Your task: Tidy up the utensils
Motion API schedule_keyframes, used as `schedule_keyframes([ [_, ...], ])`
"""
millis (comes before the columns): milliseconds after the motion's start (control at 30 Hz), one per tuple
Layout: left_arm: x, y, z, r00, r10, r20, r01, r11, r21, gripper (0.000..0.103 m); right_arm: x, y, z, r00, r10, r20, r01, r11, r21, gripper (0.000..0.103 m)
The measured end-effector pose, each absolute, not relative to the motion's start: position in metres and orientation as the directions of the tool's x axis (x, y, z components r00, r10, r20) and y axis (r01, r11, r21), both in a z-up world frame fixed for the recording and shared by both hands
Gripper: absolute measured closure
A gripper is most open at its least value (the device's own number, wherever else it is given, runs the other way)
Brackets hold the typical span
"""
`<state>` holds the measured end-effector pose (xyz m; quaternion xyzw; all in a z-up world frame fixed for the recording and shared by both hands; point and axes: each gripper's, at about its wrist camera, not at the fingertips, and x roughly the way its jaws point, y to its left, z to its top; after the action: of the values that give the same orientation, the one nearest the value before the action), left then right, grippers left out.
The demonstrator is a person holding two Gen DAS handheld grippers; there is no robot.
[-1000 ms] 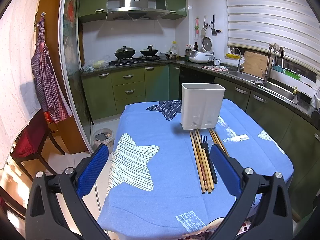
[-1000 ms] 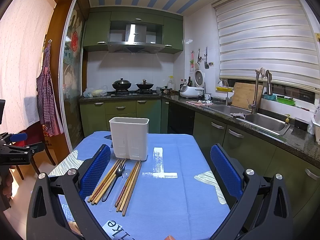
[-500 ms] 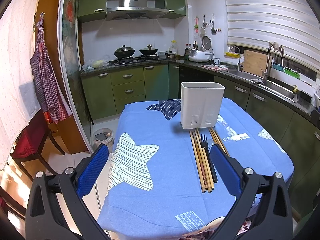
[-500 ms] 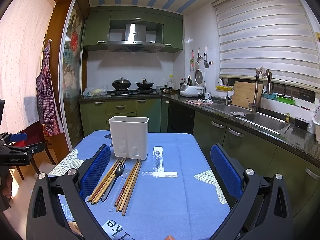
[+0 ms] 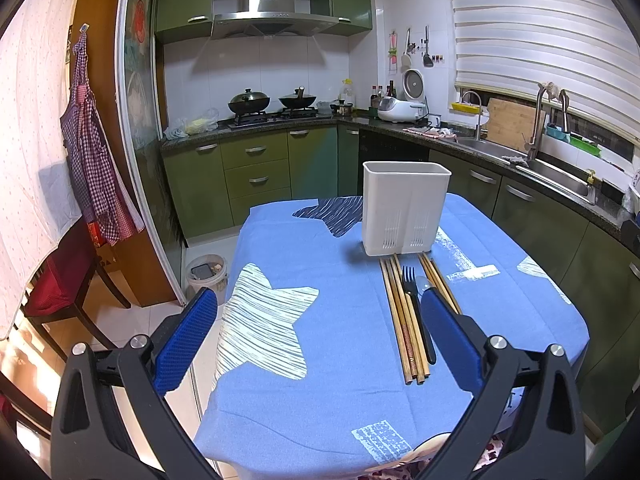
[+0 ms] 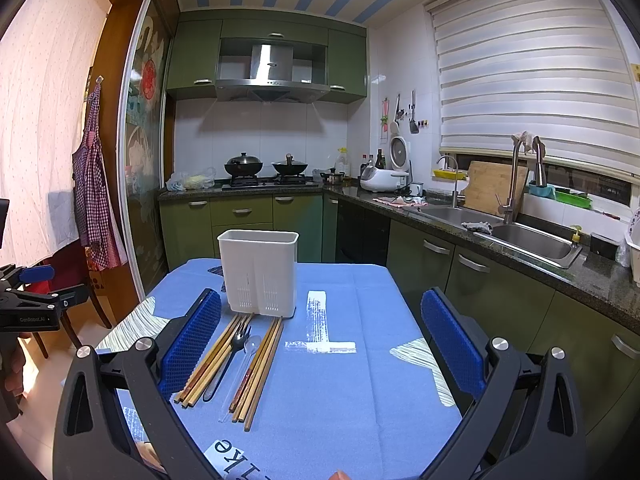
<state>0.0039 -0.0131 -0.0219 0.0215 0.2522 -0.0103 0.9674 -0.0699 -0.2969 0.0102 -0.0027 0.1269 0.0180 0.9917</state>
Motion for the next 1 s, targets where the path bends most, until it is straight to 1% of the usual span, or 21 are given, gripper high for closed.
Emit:
schedule_keyframes([
  [267, 0.004, -0.013, -0.026, 0.87, -0.008, -0.493, 0.031, 0.999, 0.037, 0.006, -0.07, -0.294, 0.006, 0.964, 0.036, -0.262, -0.037, 0.999, 0.001, 0.004],
  [400, 0.013, -0.013, -0.031, 0.857, -0.012, -0.516, 0.034, 0.999, 0.034, 0.006, -0.06, -0.299, 0.004, 0.959, 0.03, -0.283, -0.029, 1.0, 0.007, 0.004],
  [533, 0.039, -0.014, -0.04, 0.812, -0.014, -0.583, 0.044, 0.998, 0.037, 0.006, -0.035, -0.306, 0.0, 0.93, 0.012, -0.368, -0.017, 1.0, -0.009, 0.004],
  [600, 0.054, -0.019, -0.047, 0.788, -0.002, -0.616, 0.047, 0.997, 0.058, 0.006, -0.02, -0.312, -0.005, 0.908, -0.003, -0.42, -0.007, 1.0, -0.021, 0.004],
  [767, 0.086, -0.028, -0.059, 0.735, -0.004, -0.678, 0.06, 0.996, 0.059, 0.006, 0.027, -0.322, -0.02, 0.854, -0.006, -0.521, -0.034, 0.997, -0.067, 0.004],
  [833, 0.103, -0.032, -0.066, 0.706, -0.006, -0.708, 0.062, 0.997, 0.054, 0.006, 0.052, -0.324, -0.031, 0.813, -0.003, -0.583, -0.056, 0.995, -0.083, 0.004],
  [933, 0.132, -0.037, -0.077, 0.646, -0.036, -0.762, 0.076, 0.997, 0.017, 0.006, 0.086, -0.328, -0.048, 0.744, 0.041, -0.667, -0.108, 0.992, -0.059, 0.004],
  [1000, 0.149, -0.041, -0.085, 0.585, -0.087, -0.806, 0.105, 0.994, -0.031, 0.006, 0.107, -0.331, -0.06, 0.689, 0.077, -0.72, -0.136, 0.99, -0.024, 0.004],
])
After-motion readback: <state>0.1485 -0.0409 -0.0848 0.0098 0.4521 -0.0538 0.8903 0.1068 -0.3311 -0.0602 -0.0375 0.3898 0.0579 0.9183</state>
